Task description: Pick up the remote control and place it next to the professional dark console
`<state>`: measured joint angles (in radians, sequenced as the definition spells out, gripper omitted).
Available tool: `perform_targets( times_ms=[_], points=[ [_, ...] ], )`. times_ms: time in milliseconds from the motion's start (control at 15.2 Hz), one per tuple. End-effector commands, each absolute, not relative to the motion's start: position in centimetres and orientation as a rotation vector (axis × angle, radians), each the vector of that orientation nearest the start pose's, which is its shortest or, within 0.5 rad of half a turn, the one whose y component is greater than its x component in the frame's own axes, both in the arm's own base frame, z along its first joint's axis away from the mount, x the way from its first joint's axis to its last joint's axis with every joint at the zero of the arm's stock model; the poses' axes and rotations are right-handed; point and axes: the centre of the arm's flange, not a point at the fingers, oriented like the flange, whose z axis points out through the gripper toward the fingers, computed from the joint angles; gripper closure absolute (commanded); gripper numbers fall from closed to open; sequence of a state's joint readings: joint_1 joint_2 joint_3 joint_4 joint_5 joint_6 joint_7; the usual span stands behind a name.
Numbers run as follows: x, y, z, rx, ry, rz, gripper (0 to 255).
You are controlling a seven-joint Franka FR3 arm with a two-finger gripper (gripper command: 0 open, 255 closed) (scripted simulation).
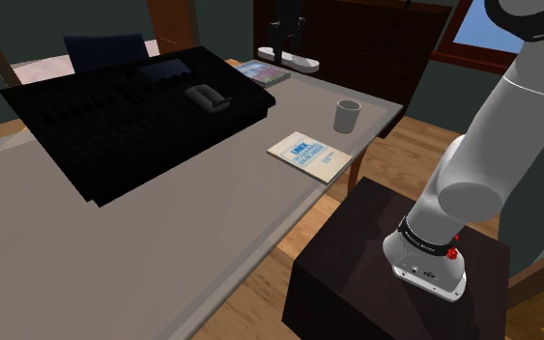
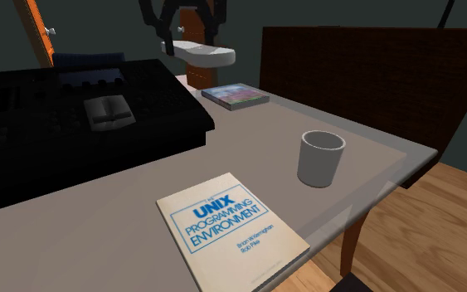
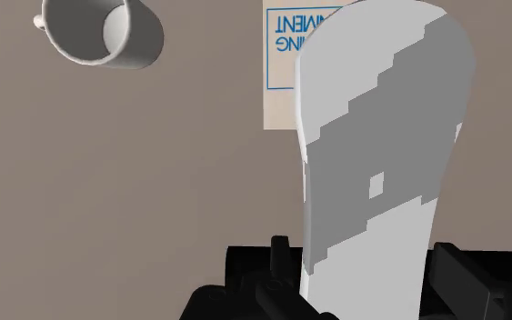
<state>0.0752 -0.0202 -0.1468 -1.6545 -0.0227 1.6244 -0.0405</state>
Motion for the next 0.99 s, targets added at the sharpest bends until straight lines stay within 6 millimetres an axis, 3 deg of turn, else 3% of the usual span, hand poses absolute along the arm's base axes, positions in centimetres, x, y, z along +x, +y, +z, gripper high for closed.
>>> perform_targets(
  times_ms=[0, 924],
  points=[
    [53.8, -2.0, 60.0, -3.161, 0.049, 0.017, 255],
    [45.4, 14.5, 60.1, -3.161, 0.049, 0.017, 255]
  ],
)
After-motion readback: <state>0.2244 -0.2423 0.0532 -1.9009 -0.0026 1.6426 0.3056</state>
